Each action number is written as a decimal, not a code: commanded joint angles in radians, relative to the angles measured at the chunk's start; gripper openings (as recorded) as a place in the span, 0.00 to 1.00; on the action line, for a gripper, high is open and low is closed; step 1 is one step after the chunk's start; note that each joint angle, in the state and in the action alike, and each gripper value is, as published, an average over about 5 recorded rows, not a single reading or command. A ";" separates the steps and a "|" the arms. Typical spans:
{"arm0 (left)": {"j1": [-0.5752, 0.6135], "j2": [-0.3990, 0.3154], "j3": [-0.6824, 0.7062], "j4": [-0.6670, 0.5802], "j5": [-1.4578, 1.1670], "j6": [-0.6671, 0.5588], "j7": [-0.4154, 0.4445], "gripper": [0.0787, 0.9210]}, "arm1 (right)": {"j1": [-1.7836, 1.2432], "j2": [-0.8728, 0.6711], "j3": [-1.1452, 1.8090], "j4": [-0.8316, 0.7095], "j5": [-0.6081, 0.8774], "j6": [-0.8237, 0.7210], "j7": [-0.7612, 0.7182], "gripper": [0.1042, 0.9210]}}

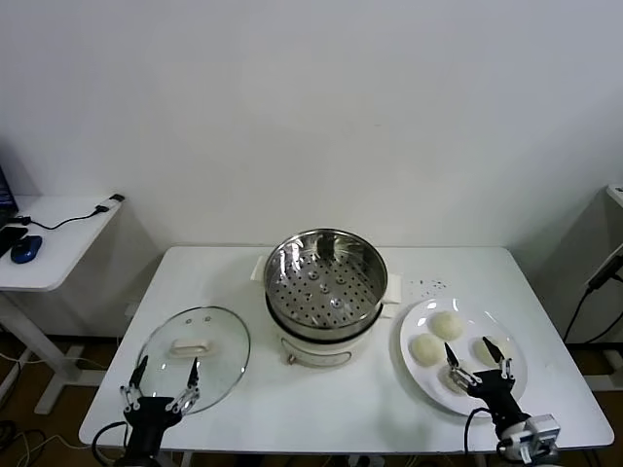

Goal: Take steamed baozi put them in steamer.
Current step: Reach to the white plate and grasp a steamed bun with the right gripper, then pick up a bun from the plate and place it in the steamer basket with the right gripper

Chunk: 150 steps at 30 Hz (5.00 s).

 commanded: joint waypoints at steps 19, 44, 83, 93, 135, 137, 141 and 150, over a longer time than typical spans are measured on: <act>0.031 0.010 0.003 -0.020 0.005 -0.006 0.002 0.88 | 1.039 -0.918 -0.949 -0.446 -0.288 -0.195 -0.674 0.88; 0.015 0.009 -0.007 0.002 0.003 0.002 -0.003 0.88 | 1.748 -0.586 -1.900 -0.799 -0.111 -0.198 -0.755 0.88; 0.002 0.008 -0.011 0.007 0.022 0.013 -0.003 0.88 | 1.634 -0.465 -1.788 -0.919 -0.138 -0.170 -0.757 0.60; 0.005 0.010 -0.009 0.007 0.023 0.013 -0.002 0.88 | 1.952 -0.487 -1.983 -0.842 -0.142 0.098 -0.827 0.59; 0.014 0.008 -0.009 0.008 0.018 0.015 -0.003 0.88 | 1.916 0.171 -1.903 -1.041 -0.796 0.727 -0.745 0.60; 0.014 0.008 -0.010 0.009 0.018 0.015 -0.003 0.88 | 1.909 0.177 -1.903 -1.056 -0.791 0.726 -0.744 0.60; 0.014 0.008 -0.012 0.012 0.018 0.014 -0.003 0.88 | 1.901 0.184 -1.905 -1.072 -0.794 0.726 -0.743 0.60; 0.016 0.003 -0.007 0.014 0.018 0.013 -0.006 0.88 | 1.903 0.178 -1.909 -1.068 -0.776 0.719 -0.723 0.64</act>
